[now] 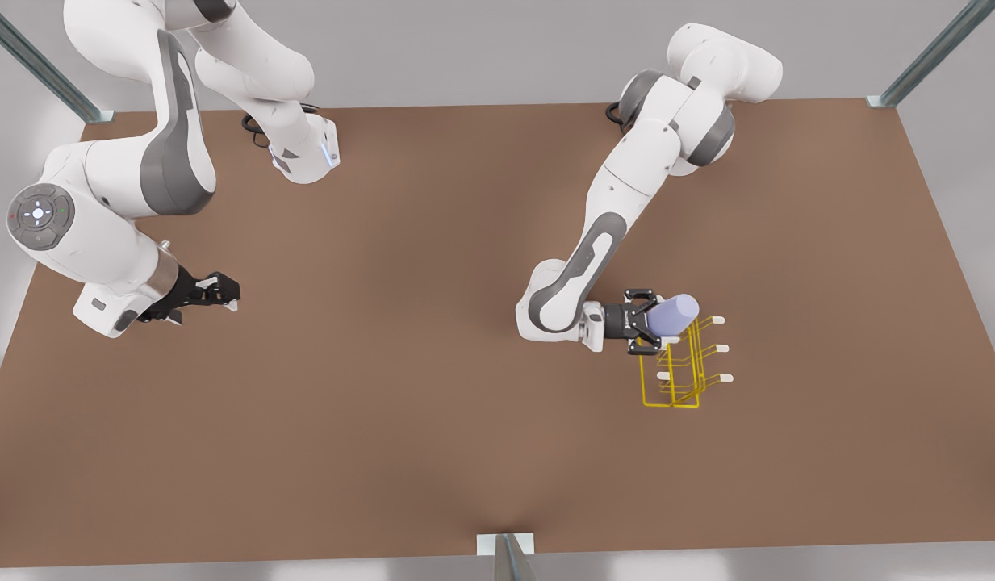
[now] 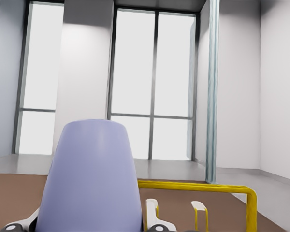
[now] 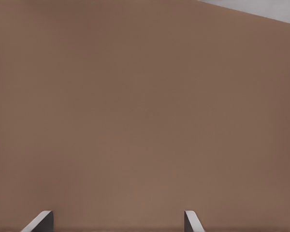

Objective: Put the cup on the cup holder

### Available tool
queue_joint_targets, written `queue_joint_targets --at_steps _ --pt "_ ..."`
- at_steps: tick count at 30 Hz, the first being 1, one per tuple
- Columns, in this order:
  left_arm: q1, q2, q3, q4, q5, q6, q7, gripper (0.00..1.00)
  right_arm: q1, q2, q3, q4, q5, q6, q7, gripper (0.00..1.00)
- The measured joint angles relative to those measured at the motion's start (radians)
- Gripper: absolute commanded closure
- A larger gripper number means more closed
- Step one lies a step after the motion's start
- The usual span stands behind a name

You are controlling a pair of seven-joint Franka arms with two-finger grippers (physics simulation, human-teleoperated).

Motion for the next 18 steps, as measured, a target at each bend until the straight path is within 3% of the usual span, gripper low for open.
queue_joint_targets --at_steps 18 --pt "-0.066 -0.014 -0.004 -0.012 -0.025 -0.011 -0.013 0.00 0.005 0.007 0.000 -0.003 0.000 0.004 0.000 0.00"
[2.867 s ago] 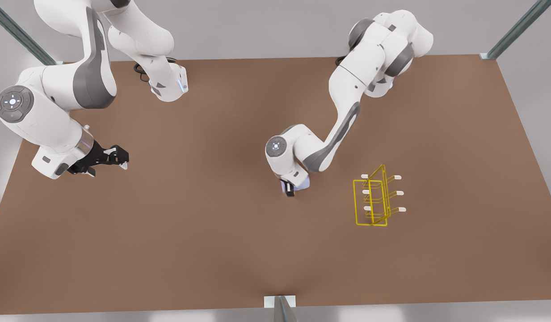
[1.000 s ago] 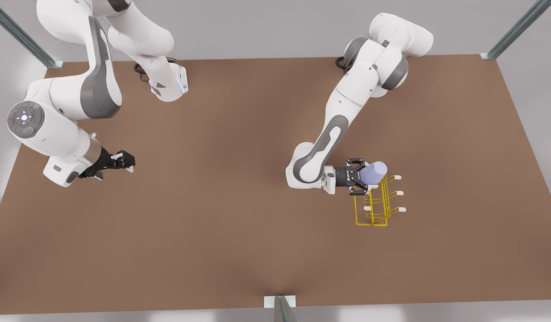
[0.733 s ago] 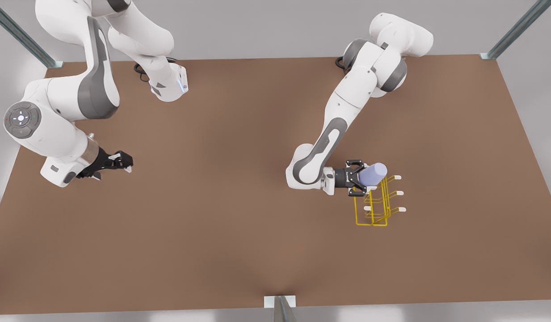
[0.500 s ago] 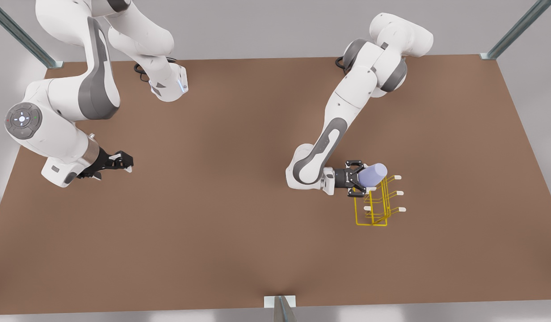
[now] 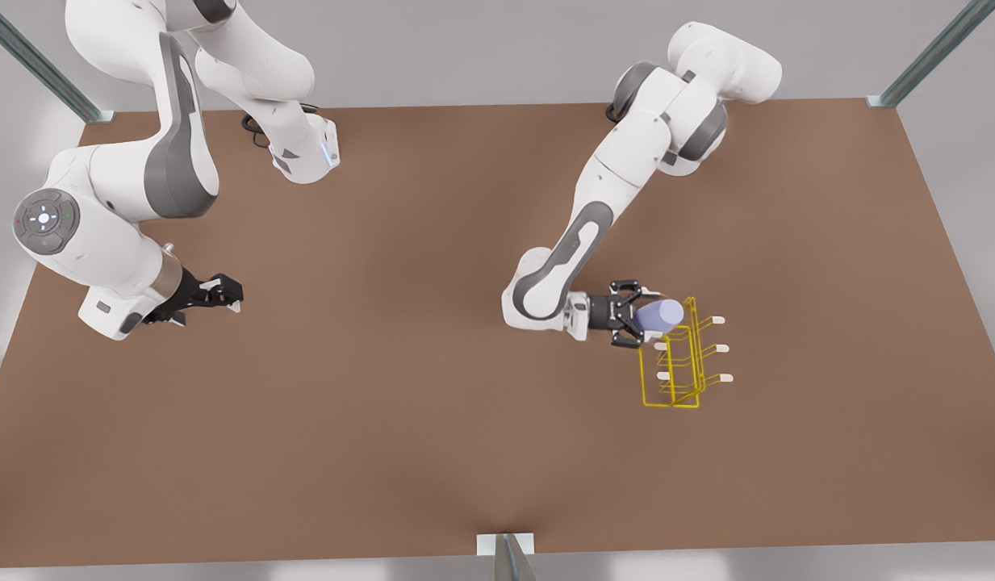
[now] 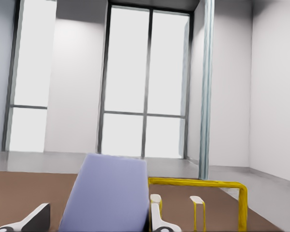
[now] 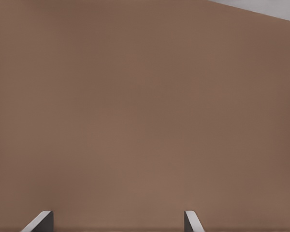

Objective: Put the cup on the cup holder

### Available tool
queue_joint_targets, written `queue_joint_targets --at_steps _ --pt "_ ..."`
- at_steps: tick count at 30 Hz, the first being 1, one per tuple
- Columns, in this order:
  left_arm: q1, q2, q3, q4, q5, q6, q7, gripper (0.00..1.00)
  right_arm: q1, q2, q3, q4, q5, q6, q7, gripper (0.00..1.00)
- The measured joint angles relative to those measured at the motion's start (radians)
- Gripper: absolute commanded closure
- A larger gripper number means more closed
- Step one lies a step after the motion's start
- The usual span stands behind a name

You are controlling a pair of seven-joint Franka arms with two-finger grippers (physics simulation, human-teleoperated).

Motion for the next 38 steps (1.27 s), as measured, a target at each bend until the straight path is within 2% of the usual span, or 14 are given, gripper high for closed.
queue_joint_targets --at_steps 6,8,10,12,16,20,22,23,24,28,38 --pt "-0.175 -0.018 -0.004 0.021 -0.125 -0.008 -0.003 0.00 0.003 0.002 0.000 0.000 0.000 0.001 0.000 0.00" --pt "-0.204 -0.066 -0.065 0.041 -0.175 -0.010 -0.002 0.00 0.003 0.003 0.000 -0.001 0.000 0.002 0.000 0.00" --pt "-0.199 -0.136 -0.147 0.143 -0.207 -0.009 0.009 0.00 0.004 0.004 0.000 0.000 0.000 0.003 0.000 0.00" --pt "-0.106 -0.262 -0.215 0.319 -0.259 0.008 0.047 0.00 0.002 0.004 0.000 0.000 0.000 0.004 0.000 0.00" --pt "0.289 -0.534 -0.239 0.379 -0.499 0.059 0.215 0.00 -0.003 0.002 0.000 0.000 0.001 0.005 0.000 0.00" --pt "0.595 -0.589 -0.215 0.374 -0.717 0.082 0.553 0.00 0.000 0.000 0.000 0.001 0.001 0.005 0.000 0.00" --pt "0.645 -0.626 -0.068 0.291 -0.853 0.104 0.762 0.00 0.003 0.001 0.000 0.001 0.001 0.006 0.000 0.00" --pt "0.664 -0.696 -0.030 0.143 -0.910 0.145 0.858 0.00 0.004 0.002 0.000 0.001 0.001 0.006 0.000 0.00" --pt "0.671 -0.728 -0.011 0.066 -0.953 0.186 0.948 0.00 0.004 0.002 0.000 0.001 0.001 0.006 0.000 0.00" --pt "0.606 -0.702 -0.018 0.036 -1.018 0.285 1.247 0.00 0.005 0.004 0.000 0.000 0.001 0.008 0.000 0.00" --pt "0.610 -0.615 -0.016 0.065 -1.082 0.393 1.756 0.00 0.006 0.000 0.000 0.002 0.001 0.007 0.001 0.00"
